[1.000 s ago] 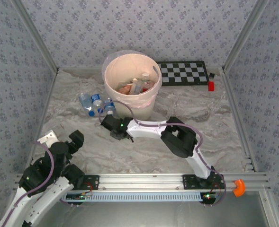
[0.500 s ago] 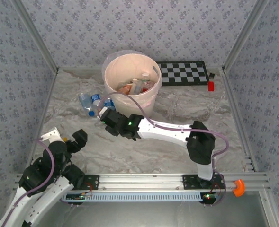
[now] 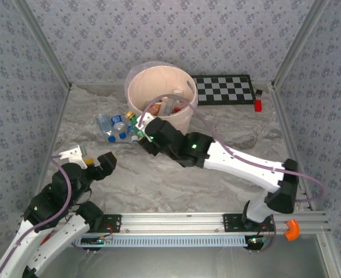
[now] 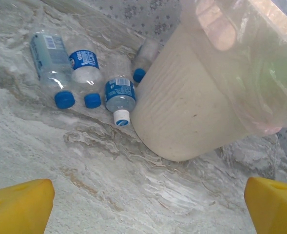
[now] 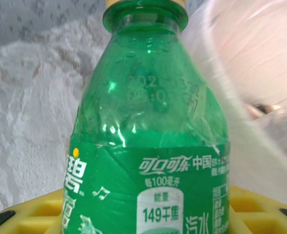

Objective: Put the plastic bottles in the bin

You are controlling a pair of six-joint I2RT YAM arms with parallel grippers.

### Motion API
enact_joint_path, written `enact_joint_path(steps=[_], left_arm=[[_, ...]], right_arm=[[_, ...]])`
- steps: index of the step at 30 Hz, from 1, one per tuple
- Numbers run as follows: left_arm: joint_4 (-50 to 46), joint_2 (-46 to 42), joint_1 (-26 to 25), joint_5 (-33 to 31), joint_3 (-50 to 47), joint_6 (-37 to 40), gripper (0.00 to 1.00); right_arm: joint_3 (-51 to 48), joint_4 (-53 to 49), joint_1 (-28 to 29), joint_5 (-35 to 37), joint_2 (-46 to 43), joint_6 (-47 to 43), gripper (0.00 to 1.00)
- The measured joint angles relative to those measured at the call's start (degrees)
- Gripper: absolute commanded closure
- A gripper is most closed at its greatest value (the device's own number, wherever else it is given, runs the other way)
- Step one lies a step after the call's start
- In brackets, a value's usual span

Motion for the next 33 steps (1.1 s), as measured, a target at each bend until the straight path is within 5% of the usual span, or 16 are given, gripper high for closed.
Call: enact_joint_path(steps=[11, 21, 30, 33], left_arm=[[2.6, 3.2, 0.0, 6.9, 0.0, 0.7, 0.0], [2.9, 3.0, 0.0, 8.8, 0.0, 0.7, 0.0], [2.8, 2.9, 0.0, 9.2, -0.1, 0.7, 0.0], [2.7, 2.8, 0.0, 9.2, -0.1, 0.7, 0.0]], right_arm=[[5.3, 0.2, -10.9, -1.3, -5.0, -3.3, 0.53], [17.0, -2.4, -23.3, -3.5, 5.7, -7.4, 0.53], [26.9, -6.5, -26.9, -6.0, 16.2, -7.8, 0.54], [29.2, -7.8, -26.9, -6.2, 18.3, -7.8, 0.36]])
